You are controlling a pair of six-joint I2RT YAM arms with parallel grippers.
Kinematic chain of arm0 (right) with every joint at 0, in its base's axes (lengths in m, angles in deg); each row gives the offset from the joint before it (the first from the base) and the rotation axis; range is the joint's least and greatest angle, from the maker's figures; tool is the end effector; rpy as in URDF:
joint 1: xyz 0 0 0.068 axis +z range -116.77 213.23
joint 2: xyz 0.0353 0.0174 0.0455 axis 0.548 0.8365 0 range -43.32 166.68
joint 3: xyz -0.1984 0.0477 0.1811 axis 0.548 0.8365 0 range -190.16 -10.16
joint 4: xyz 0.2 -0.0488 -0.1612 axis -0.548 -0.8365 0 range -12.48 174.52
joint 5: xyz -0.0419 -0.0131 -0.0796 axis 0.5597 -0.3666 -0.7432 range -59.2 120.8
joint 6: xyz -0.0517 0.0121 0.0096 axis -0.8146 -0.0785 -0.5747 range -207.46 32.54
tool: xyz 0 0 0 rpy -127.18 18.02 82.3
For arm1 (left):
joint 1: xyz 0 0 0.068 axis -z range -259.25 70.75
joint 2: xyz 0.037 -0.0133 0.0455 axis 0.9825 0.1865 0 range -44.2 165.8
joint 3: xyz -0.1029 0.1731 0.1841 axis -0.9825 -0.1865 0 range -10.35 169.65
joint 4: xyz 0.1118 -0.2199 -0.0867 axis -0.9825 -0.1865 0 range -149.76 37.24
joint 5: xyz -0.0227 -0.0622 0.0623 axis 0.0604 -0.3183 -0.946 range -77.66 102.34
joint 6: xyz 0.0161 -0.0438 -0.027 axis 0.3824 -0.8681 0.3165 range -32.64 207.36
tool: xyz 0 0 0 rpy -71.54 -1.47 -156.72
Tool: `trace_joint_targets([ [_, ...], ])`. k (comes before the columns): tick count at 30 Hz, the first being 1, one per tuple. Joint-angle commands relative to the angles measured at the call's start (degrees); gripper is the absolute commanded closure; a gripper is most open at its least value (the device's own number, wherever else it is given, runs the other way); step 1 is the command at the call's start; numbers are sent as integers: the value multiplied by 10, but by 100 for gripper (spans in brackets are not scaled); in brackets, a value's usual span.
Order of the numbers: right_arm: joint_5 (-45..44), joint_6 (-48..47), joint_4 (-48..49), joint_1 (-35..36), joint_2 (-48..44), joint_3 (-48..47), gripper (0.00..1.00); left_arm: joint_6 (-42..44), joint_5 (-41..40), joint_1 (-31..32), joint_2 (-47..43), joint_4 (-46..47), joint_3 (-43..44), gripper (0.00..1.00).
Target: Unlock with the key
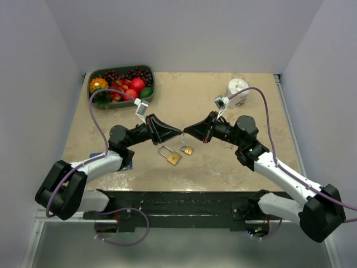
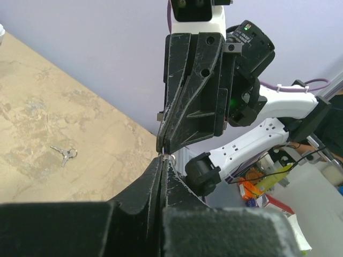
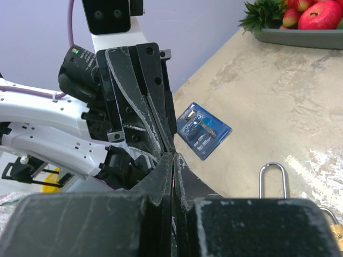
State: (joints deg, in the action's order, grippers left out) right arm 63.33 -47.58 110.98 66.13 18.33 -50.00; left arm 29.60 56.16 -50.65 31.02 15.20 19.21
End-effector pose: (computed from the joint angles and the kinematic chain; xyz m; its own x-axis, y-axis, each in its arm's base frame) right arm 0.1978 0.1508 0.3189 -0.5300 0.3010 -0.7928 -0.7403 0.2917 0.6057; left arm 0.2156 -0.1457 0.2733 -0.5902 -0.3733 -0.7157 0.7660 0.0207 -0.6425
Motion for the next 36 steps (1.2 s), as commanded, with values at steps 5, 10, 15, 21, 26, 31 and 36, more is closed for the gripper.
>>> trace_joint_targets([
  [5, 18, -66, -94, 1, -20, -46, 77, 170, 110, 1, -36, -178, 73, 100],
  [10, 66, -107, -162, 0, -15, -69, 49, 440, 155, 1, -46, -571, 182, 100],
  [15, 125, -127, -181, 1, -3, -63, 44, 557, 178, 1, -44, -765, 234, 100],
  [21, 173, -161, -223, 1, 12, -69, 45, 605, 200, 1, -37, -815, 250, 100],
  [26, 177, -176, -227, 2, 30, -64, 49, 610, 210, 2, -36, -822, 249, 100],
  [31, 181, -175, -201, 10, 52, -60, 57, 600, 218, 8, -33, -811, 244, 100],
  [36, 183, -174, -191, 22, 66, -64, 64, 597, 222, 15, -26, -806, 245, 100],
])
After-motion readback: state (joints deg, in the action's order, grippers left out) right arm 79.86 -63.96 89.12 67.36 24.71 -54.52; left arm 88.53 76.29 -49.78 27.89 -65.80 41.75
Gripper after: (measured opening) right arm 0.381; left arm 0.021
